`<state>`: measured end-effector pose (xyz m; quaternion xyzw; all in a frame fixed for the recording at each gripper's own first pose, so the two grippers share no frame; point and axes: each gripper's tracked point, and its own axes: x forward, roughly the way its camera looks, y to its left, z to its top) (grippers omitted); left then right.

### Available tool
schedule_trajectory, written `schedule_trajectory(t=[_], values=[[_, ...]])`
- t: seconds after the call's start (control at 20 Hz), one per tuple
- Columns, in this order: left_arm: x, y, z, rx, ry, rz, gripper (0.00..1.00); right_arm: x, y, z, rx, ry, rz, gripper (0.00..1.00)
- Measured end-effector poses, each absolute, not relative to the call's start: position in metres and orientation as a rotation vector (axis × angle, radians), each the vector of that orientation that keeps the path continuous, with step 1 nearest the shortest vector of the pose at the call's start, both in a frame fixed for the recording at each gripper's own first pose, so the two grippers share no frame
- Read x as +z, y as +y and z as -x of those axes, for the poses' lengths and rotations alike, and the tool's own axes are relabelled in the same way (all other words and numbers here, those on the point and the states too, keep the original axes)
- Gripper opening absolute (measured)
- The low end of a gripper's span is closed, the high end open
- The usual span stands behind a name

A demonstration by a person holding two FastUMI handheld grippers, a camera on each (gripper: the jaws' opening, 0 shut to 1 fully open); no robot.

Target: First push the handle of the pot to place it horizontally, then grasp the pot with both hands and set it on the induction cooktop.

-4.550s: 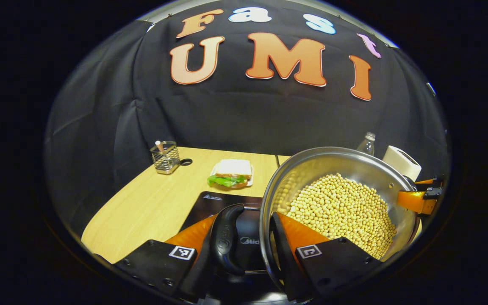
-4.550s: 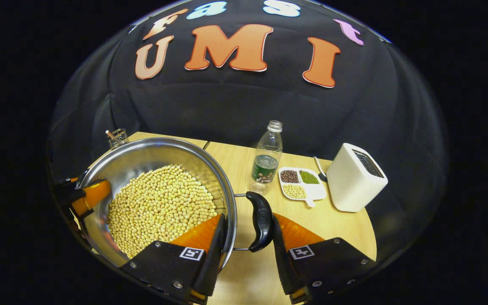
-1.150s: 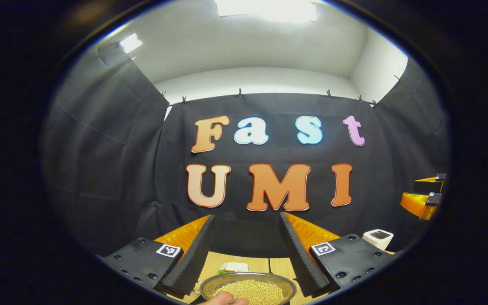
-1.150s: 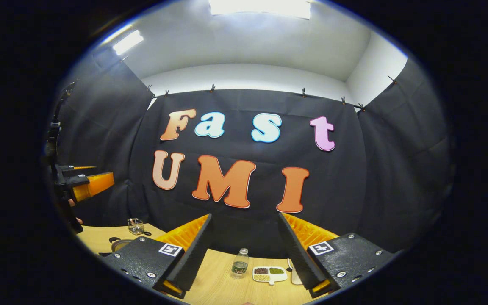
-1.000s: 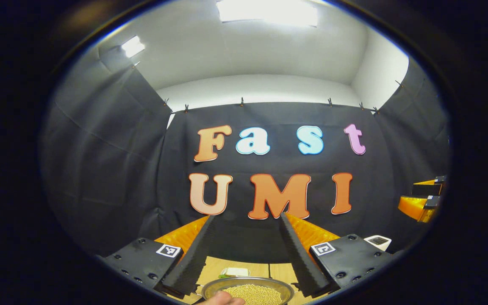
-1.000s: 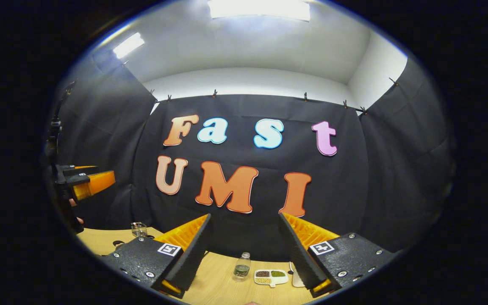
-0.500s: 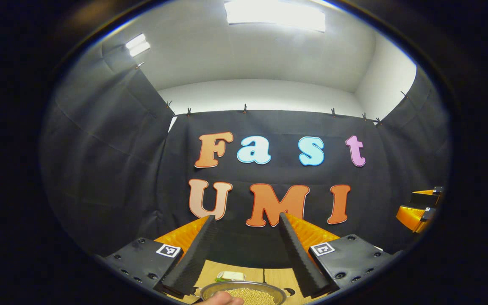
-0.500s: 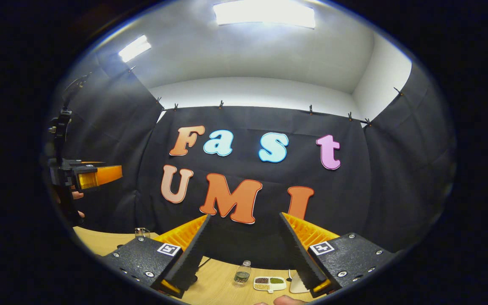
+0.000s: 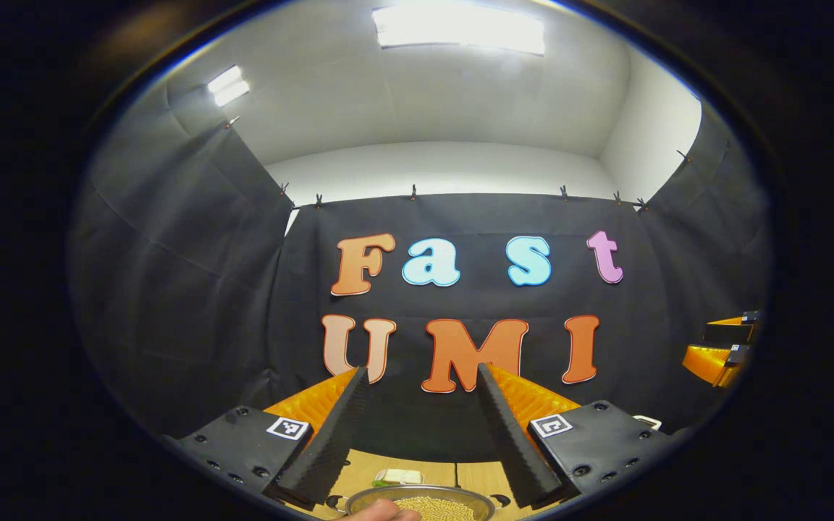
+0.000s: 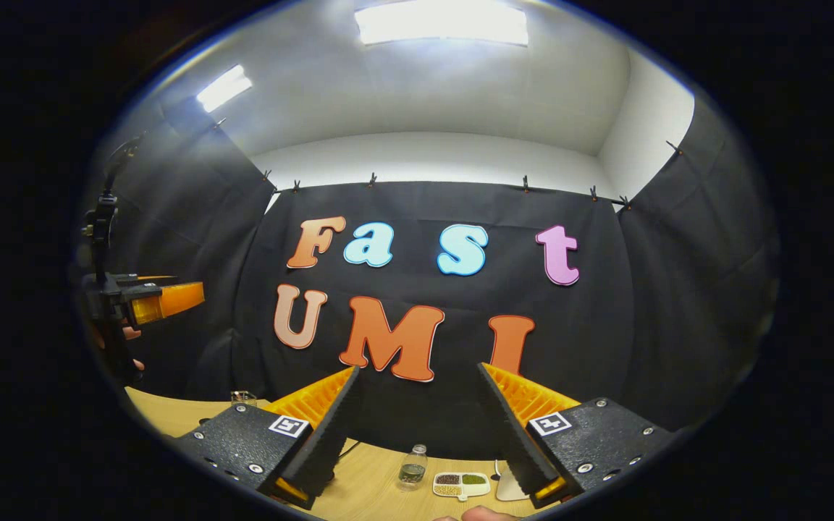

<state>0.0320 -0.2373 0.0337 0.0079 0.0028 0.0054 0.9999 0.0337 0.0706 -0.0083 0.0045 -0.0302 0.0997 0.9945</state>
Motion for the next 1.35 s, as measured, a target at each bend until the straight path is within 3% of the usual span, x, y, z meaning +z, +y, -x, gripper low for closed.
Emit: schedule_trajectory(t=[0.15, 0.2, 0.35, 1.35], values=[[0.030, -0.236, -0.033, 0.013, 0.008, -0.009, 0.98, 0.000, 0.071, -0.033, 0.199, -0.092, -0.006, 0.95], [0.030, -0.234, -0.033, 0.023, 0.001, -0.004, 0.93, 0.000, 0.072, -0.032, 0.201, -0.099, -0.003, 0.95], [0.025, -0.232, -0.031, 0.034, -0.007, -0.006, 0.98, 0.000, 0.073, -0.030, 0.203, -0.108, 0.009, 0.95], [0.032, -0.237, -0.027, 0.034, -0.055, 0.018, 0.95, 0.000, 0.076, -0.034, 0.199, -0.127, 0.007, 0.95]])
